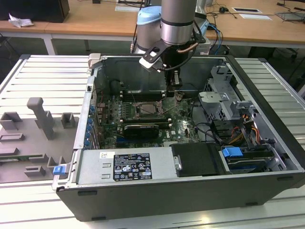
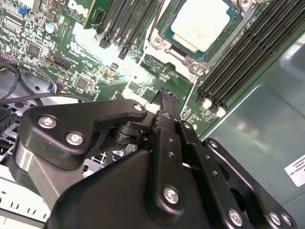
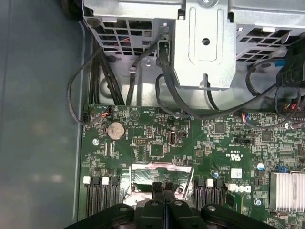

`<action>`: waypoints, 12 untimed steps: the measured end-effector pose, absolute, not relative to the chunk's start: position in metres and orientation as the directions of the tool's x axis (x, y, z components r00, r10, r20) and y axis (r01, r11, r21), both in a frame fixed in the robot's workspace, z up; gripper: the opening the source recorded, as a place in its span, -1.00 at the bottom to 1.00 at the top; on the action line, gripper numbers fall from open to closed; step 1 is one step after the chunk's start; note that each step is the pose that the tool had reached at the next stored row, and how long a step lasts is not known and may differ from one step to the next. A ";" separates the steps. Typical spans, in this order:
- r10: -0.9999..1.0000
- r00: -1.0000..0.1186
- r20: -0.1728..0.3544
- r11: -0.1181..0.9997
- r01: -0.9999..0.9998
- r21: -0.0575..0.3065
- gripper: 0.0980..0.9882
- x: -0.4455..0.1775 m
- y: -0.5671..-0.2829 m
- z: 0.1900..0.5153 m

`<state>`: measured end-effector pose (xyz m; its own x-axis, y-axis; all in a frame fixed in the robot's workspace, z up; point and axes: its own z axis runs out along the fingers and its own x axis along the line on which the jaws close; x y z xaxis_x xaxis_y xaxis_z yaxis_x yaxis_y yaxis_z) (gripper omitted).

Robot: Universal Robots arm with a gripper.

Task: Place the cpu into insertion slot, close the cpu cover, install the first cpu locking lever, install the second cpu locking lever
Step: 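Close the cpu cover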

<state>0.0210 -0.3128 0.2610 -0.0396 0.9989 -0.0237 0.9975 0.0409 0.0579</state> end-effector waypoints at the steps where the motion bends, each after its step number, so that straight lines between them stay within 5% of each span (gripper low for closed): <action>1: 0.999 -0.040 -0.024 0.041 0.997 0.058 -0.98 0.022 -0.313 0.261; 12: 0.999 -0.040 -0.024 0.041 0.997 0.058 -0.98 0.030 -0.313 0.261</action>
